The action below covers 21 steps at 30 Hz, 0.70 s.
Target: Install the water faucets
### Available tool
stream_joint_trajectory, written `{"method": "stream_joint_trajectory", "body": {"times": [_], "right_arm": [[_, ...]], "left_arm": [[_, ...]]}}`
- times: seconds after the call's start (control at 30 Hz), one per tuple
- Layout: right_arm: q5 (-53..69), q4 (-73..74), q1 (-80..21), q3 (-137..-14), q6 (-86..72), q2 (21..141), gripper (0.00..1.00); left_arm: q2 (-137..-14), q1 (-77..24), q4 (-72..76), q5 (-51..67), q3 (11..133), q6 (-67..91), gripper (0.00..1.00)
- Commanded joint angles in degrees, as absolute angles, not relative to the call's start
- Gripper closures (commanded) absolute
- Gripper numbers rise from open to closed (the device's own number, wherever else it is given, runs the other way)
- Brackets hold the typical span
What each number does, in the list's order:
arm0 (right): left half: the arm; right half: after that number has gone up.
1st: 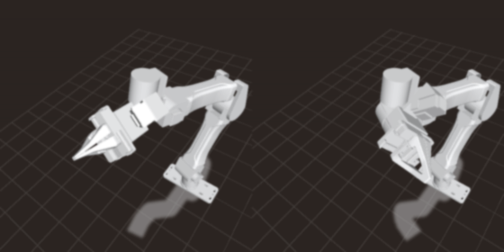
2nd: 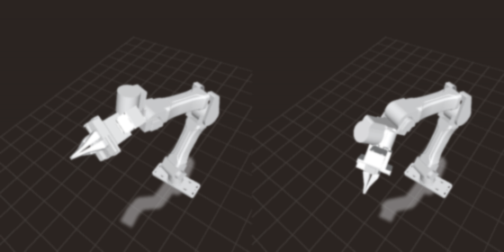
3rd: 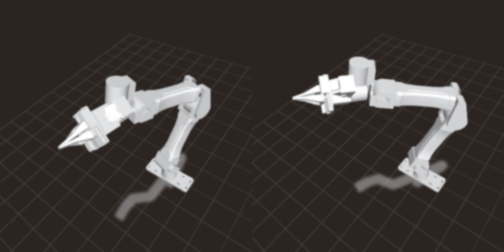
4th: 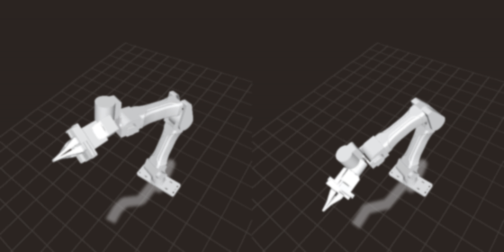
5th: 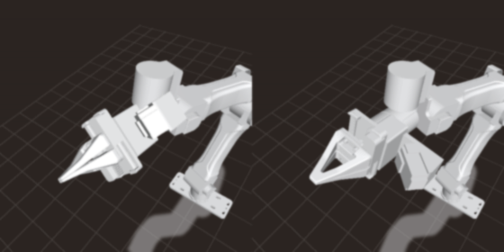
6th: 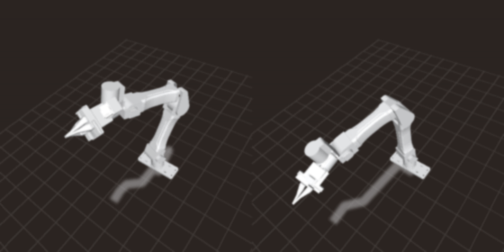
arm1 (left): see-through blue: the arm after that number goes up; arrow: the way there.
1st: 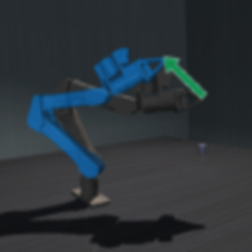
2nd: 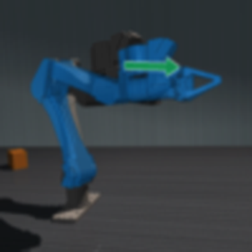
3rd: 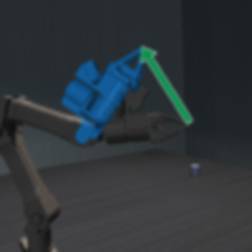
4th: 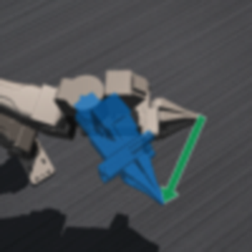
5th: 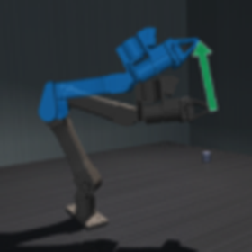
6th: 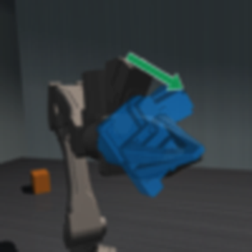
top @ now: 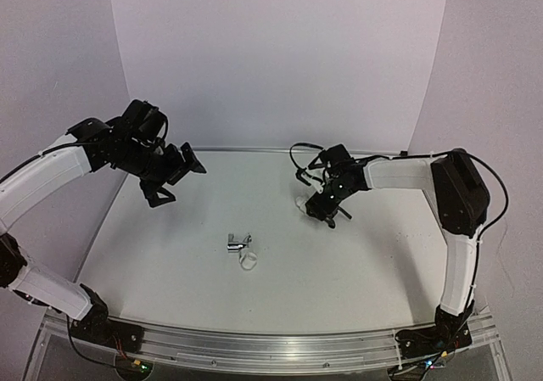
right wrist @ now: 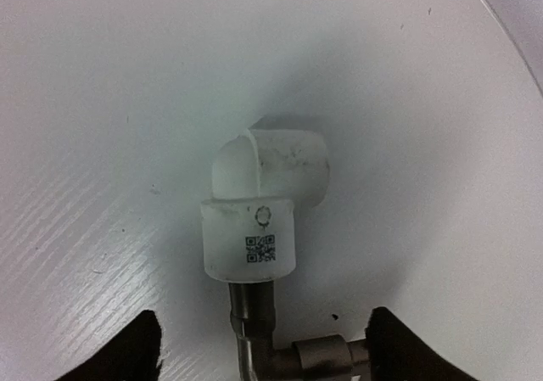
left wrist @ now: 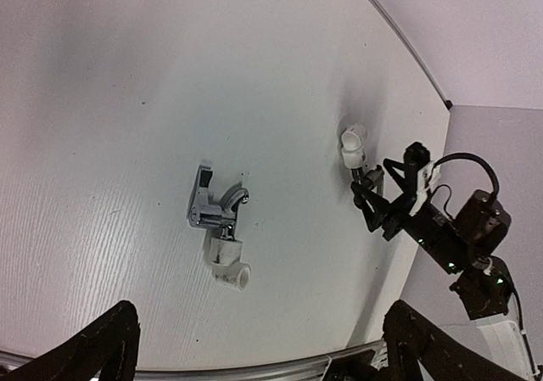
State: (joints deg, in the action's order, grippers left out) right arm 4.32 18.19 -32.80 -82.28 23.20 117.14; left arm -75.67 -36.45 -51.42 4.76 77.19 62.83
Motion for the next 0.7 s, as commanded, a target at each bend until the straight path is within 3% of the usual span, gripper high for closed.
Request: {"method": "stream_joint_trajectory", "body": {"times": [0.0, 0.17, 0.4, 0.67], "right_arm": [[6.4, 19.4, -32.9, -85.8, 23.9, 107.5, 0.04], [10.7, 22.7, -31.7, -92.6, 21.4, 102.3, 0.02], [15.2, 25.0, -24.7, -99.1, 15.5, 95.9, 0.02], [20.3, 25.1, -8.7, -93.4, 9.6, 90.8, 0.02]], "left_arm": [[-77.5, -34.8, -52.5, 8.1, 84.4, 56.7, 0.00], [-83.4, -30.7, -55.9, 13.2, 97.8, 46.0, 0.00], [-92.3, -21.5, -63.6, 8.6, 112.6, 41.5, 0.00], [-91.6, -11.4, -60.7, 7.9, 101.4, 32.4, 0.00]]}}
